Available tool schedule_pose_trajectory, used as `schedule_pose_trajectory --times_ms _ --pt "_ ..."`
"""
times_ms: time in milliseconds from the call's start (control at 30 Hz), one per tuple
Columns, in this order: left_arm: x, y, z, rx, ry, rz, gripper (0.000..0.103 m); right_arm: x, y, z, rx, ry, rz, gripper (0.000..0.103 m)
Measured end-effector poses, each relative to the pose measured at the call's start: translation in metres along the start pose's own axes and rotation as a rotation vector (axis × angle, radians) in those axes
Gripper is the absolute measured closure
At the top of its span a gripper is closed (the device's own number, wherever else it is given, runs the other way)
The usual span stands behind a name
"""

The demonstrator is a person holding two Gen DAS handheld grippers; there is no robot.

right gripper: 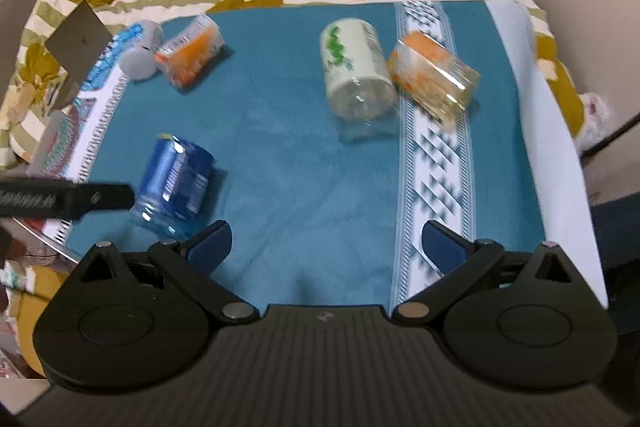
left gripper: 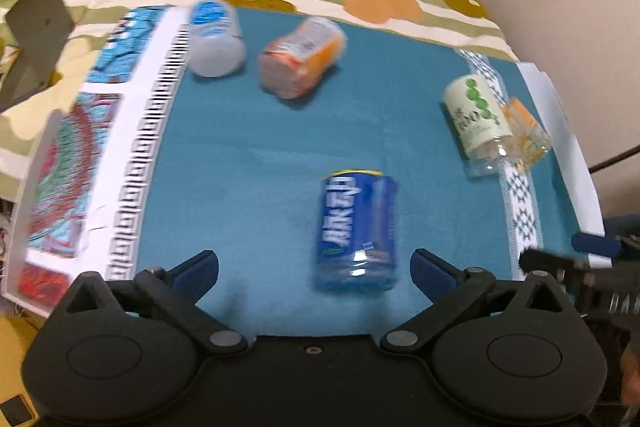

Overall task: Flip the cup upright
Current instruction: 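Close the right gripper around the body of the blue cup, then lift and rotate the blue cup with the right gripper, opening upward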

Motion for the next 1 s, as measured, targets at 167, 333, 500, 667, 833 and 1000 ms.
schedule_pose_trajectory --times_ms 167,333,500,667,833,1000 --pt "-0.033 -0.008 -0.001 0.029 0.027 0.053 0.0 -0.024 0.02 0.027 -0.053 0.033 0.142 0.0" --pt "-0.065 -0.004 -0.002 0.032 0.007 0.058 0.0 -0.05 0.059 0.054 -0.15 0.13 0.249 0.0" --pt "-0.087 0.007 -0.002 0.005 -0.028 0.045 0.0 -0.064 0.098 0.065 -0.229 0.225 0.31 0.0" --pt "-0.101 0.013 0.001 -0.017 -0.039 0.034 0.0 -0.071 0.119 0.069 -0.271 0.28 0.333 0.004" --pt "-0.105 0.018 0.006 -0.024 -0.03 0.032 0.0 -0.073 0.128 0.068 -0.287 0.295 0.335 0.016" --pt "-0.105 0.02 0.006 -0.032 -0.028 0.026 0.0 -0.071 0.133 0.065 -0.296 0.312 0.352 0.026"
Point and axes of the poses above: each gripper's, at about its wrist camera, not at the fingertips, and y roughly the way its jaws point, x to its right, z to its top, the point moved 6 cm from there along y, roughly the way its jaws point, and after that the axes turned 9 degrees about -y, right-handed, at the moved point
